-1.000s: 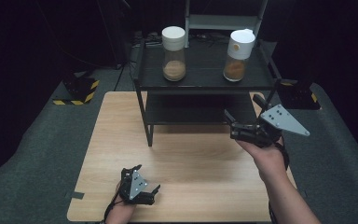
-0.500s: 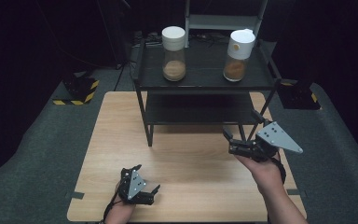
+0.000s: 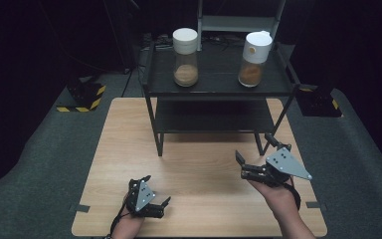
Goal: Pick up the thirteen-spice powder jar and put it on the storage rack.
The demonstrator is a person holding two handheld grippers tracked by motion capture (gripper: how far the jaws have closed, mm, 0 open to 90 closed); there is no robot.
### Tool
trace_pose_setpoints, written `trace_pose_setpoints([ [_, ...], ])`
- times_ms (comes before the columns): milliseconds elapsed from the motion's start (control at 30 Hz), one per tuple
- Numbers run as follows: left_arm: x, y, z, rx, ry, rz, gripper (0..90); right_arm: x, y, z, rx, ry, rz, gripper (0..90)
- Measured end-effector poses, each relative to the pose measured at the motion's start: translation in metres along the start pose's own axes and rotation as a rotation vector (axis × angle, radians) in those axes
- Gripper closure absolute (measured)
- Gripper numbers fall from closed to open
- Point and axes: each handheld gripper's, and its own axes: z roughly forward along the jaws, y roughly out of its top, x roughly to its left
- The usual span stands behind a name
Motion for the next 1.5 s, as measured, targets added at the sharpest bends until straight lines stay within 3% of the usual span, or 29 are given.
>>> trace_pose_setpoints([
  [333, 0.002, -0.001, -0.001, -0.008, -0.001, -0.012, 0.7, 0.006, -0.028, -0.007, 0.046, 0.001, -0.006, 0.0],
  [967, 0.002, -0.005, -0.002, -0.026, 0.01, -0.039, 0.7, 0.019, -0.094, -0.01, 0.208, -0.021, -0.001, 0.0],
  [1433, 0.005, -0.006, -0.002, -0.029, -0.004, -0.05, 0.8, 0.02, -0.103, -0.01, 0.355, -0.024, -0.041, 0.0],
  [1500, 0.005, -0.006, -0.002, -0.029, -0.006, -0.049, 0.7, 0.022, -0.101, -0.009, 0.382, -0.029, -0.067, 0.0],
])
